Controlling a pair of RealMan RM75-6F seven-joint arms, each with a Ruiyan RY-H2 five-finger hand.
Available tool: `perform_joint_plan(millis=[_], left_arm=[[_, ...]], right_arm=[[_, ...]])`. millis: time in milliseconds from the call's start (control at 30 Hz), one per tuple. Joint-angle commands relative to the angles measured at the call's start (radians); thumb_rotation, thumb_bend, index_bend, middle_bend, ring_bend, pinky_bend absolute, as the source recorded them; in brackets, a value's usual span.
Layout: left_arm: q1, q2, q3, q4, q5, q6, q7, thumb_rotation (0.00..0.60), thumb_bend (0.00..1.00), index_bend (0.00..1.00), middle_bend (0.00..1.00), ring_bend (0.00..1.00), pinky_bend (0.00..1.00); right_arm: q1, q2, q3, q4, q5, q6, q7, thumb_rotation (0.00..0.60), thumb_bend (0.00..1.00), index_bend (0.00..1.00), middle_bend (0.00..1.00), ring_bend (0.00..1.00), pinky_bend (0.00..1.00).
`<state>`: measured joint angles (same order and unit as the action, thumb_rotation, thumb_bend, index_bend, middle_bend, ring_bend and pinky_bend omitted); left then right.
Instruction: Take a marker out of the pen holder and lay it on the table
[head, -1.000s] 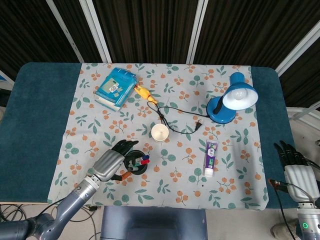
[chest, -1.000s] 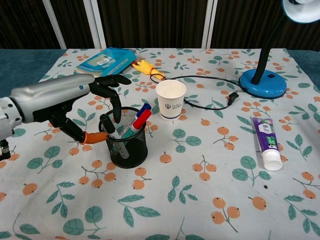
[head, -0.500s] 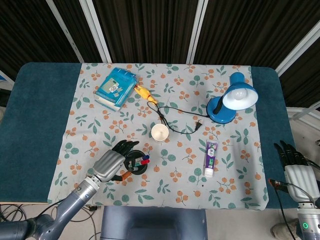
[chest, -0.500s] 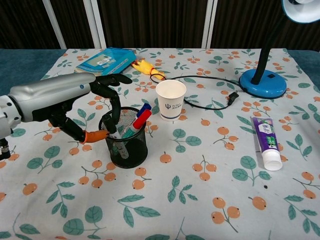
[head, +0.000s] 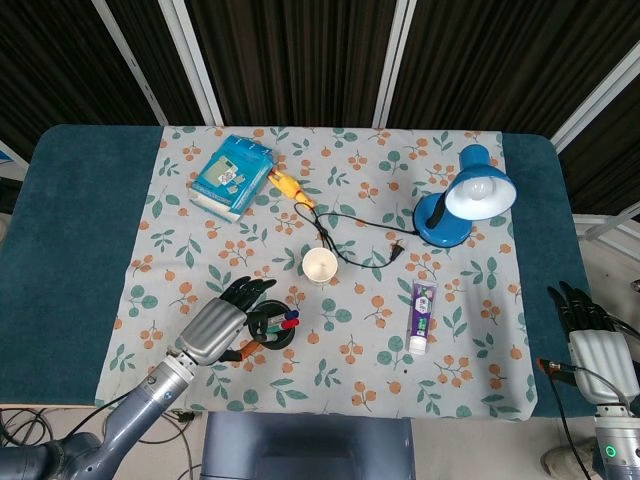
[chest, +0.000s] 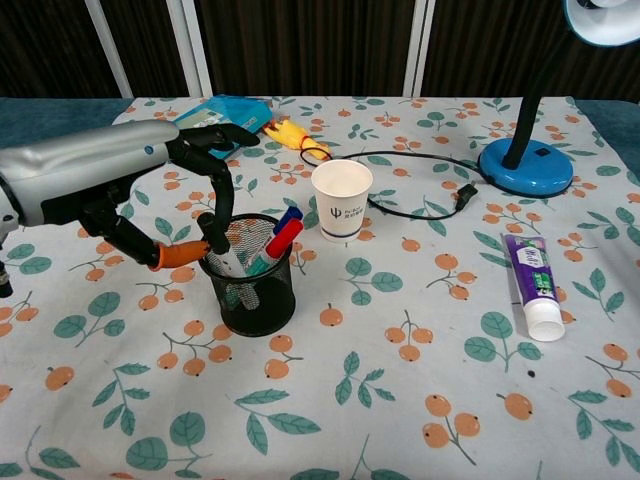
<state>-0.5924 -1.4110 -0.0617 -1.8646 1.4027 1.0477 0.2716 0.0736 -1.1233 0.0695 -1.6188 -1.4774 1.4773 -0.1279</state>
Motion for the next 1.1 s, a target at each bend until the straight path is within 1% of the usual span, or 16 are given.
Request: perform_joint_plan(millis=[33,233,400,567,667,800,967,1100], left_arm=[[0.001,0.016,-0.003,-0.023,0.010,0.010,-0.001,0.600,0.37,0.53,0.03,0.00,0.00],[0.017,0.092,-0.010,-0.116,0.078,0.071,-0.011,0.600,0.37,0.53,0.03,0.00,0.00],[0.050,0.185,-0.021,-0.200,0.135,0.147,-0.034,0.600,0.37,0.54,0.03,0.00,0.00],[0.086,0.285,-0.032,-0.230,0.140,0.201,-0.101,0.600,0.37,0.54,0.03,0.00,0.00],[0.112,0.332,-0.043,-0.191,0.112,0.234,-0.163,0.600,0.37,0.54,0.03,0.00,0.00],[0.122,0.352,-0.047,-0.104,0.077,0.221,-0.270,0.600,0.37,0.54,0.03,0.00,0.00],[0.114,0.322,-0.055,0.012,0.011,0.175,-0.315,0.600,0.37,0.54,0.03,0.00,0.00],[0.090,0.278,-0.064,0.091,-0.048,0.116,-0.315,0.600,0.37,0.54,0.03,0.00,0.00]], right_arm=[[0.000,0.000,0.000,-0.001,0.000,0.000,0.000,0.600,0.17,0.02,0.00,0.07,0.18],[0.000,0.001,0.000,-0.001,0.003,-0.002,-0.001,0.600,0.17,0.02,0.00,0.07,0.18],[0.000,0.000,0.000,-0.002,0.003,-0.001,-0.004,0.600,0.17,0.02,0.00,0.07,0.18],[-0.001,-0.001,0.001,-0.004,0.008,-0.002,-0.007,0.600,0.17,0.02,0.00,0.07,0.18],[-0.001,-0.001,0.002,-0.006,0.015,-0.006,-0.009,0.600,0.17,0.02,0.00,0.07,0.18],[-0.001,-0.002,0.004,-0.008,0.020,-0.007,-0.014,0.600,0.17,0.02,0.00,0.07,0.18],[-0.001,-0.003,0.004,-0.009,0.023,-0.008,-0.016,0.600,0.17,0.02,0.00,0.07,0.18],[-0.001,-0.002,0.004,-0.010,0.024,-0.009,-0.019,0.600,0.17,0.02,0.00,0.07,0.18]])
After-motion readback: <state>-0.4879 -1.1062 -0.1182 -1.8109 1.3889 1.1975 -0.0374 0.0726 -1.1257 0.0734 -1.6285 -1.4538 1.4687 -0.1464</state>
